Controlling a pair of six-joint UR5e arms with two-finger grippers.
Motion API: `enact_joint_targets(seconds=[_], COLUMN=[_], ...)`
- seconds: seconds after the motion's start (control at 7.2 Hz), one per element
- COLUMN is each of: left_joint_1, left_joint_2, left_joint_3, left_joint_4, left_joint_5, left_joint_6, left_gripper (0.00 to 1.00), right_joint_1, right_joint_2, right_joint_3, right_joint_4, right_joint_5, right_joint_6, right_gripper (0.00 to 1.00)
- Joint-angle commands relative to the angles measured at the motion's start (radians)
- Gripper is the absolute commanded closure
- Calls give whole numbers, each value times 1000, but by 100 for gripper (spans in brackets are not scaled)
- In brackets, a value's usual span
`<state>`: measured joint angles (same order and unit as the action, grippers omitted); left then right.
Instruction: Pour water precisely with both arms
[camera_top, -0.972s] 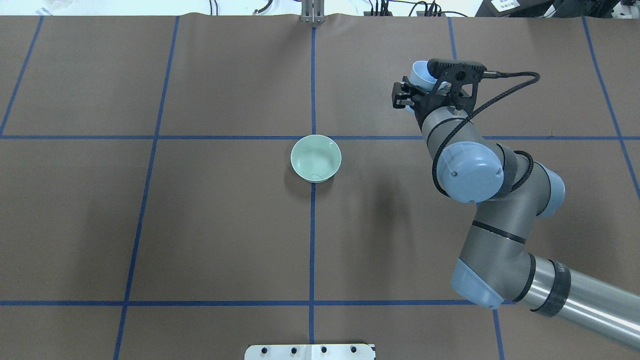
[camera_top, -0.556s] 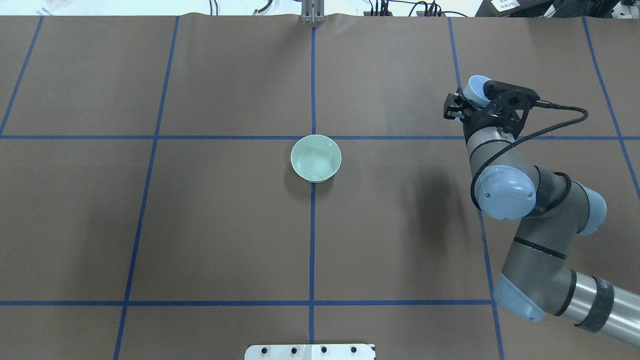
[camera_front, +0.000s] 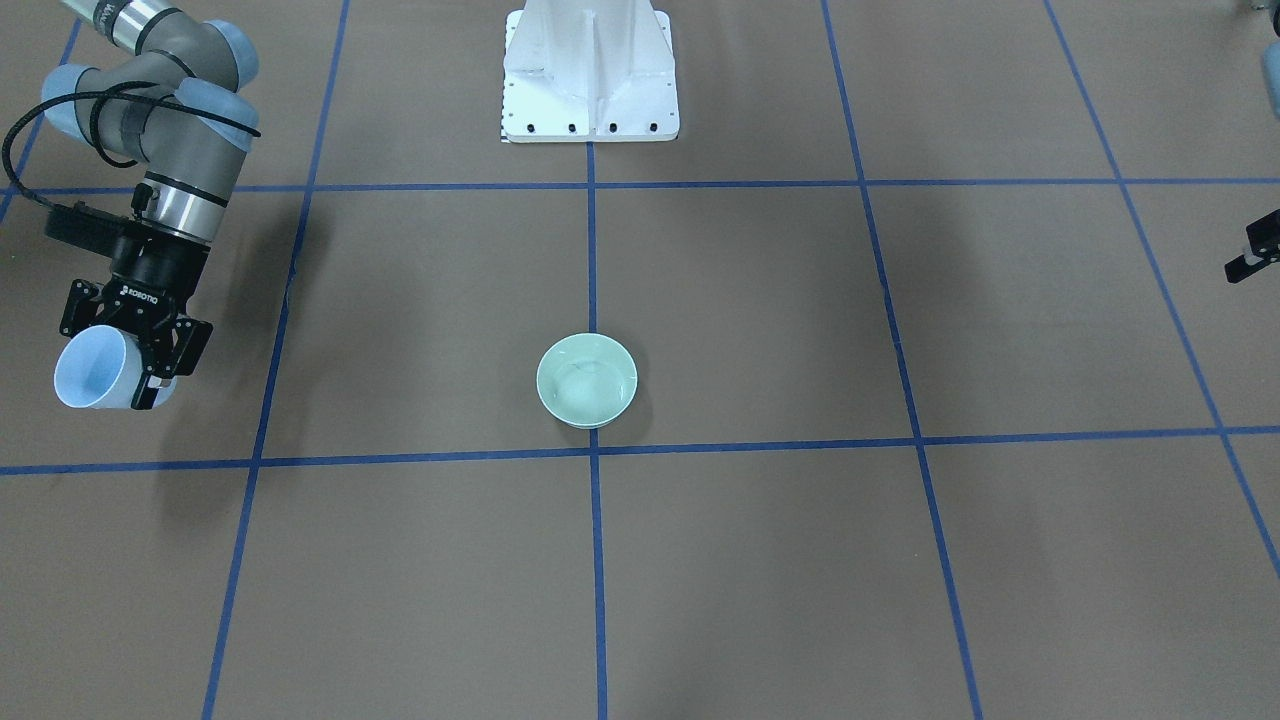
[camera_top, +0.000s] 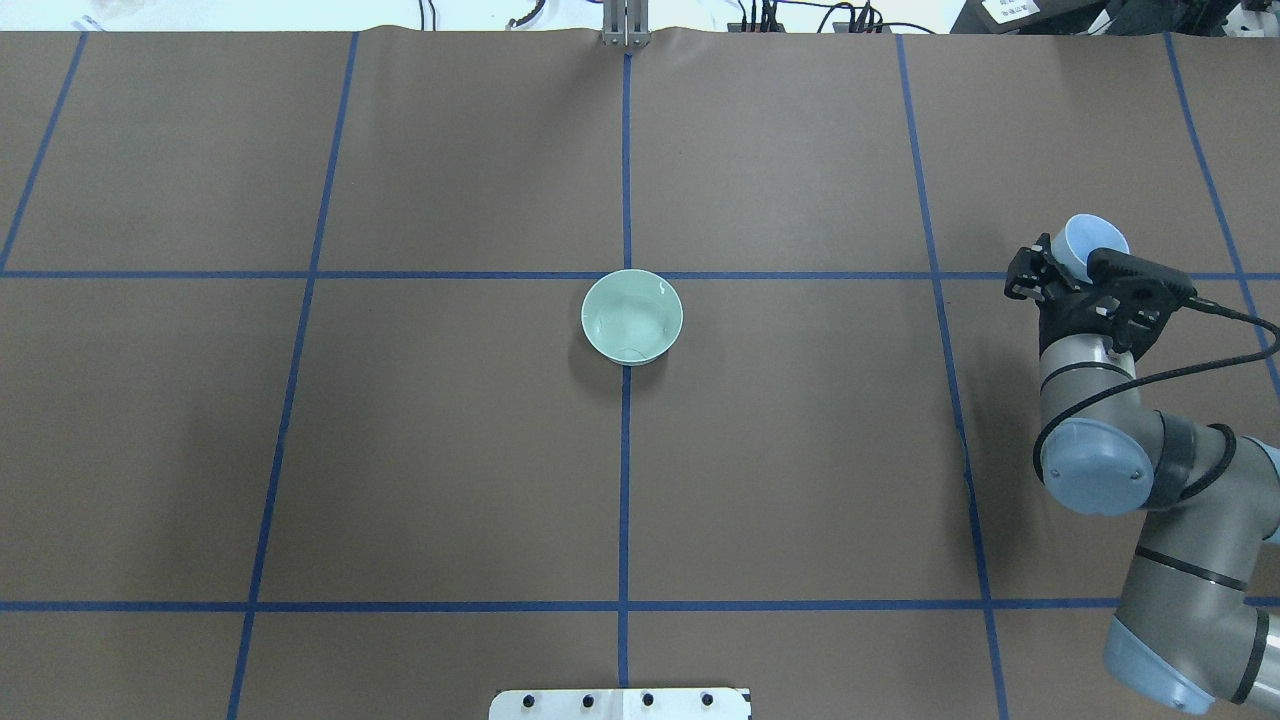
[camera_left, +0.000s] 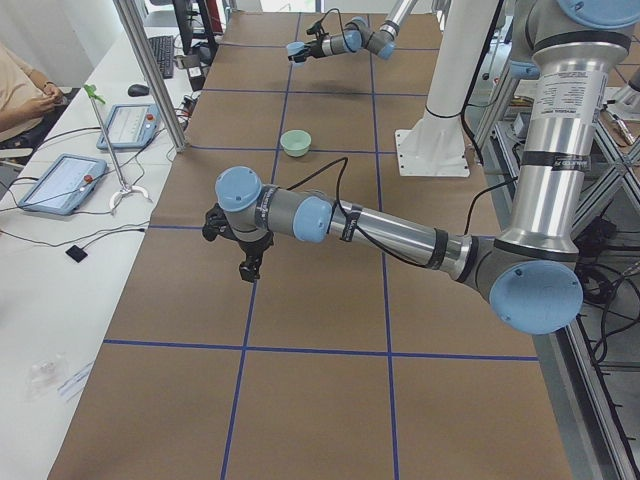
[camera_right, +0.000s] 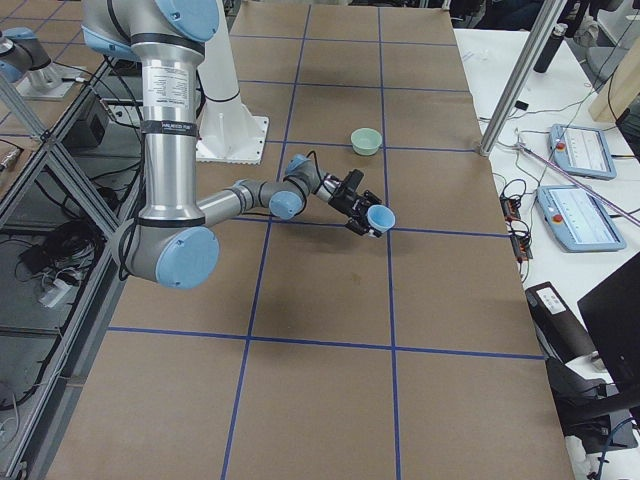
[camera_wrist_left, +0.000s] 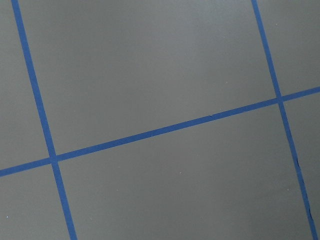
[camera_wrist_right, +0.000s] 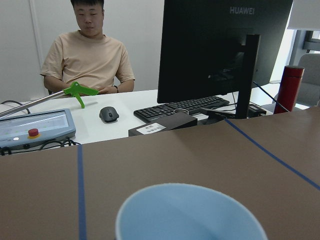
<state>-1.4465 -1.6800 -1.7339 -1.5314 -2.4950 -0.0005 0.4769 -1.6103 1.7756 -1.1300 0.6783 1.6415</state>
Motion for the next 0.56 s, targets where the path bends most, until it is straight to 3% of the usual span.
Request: enact_joint_targets(seconds=[0.0, 0.28, 0.42], left_joint_1=[0, 2, 2], left_joint_2=[-1, -1, 0], left_joint_3=[0, -6, -6], left_joint_4=[1, 1, 1], left_joint_5=[-1, -1, -1], left_joint_6=[-1, -1, -1], left_gripper=[0, 0, 0], right_joint_1=[-49, -61, -64], right_joint_2=[-26, -25, -23], right_joint_3=[-133, -215, -220], right_joint_4=[1, 6, 7], right_joint_5=[-103, -128, -129], right_joint_6=[78, 89, 90], right_gripper=[100, 100, 67])
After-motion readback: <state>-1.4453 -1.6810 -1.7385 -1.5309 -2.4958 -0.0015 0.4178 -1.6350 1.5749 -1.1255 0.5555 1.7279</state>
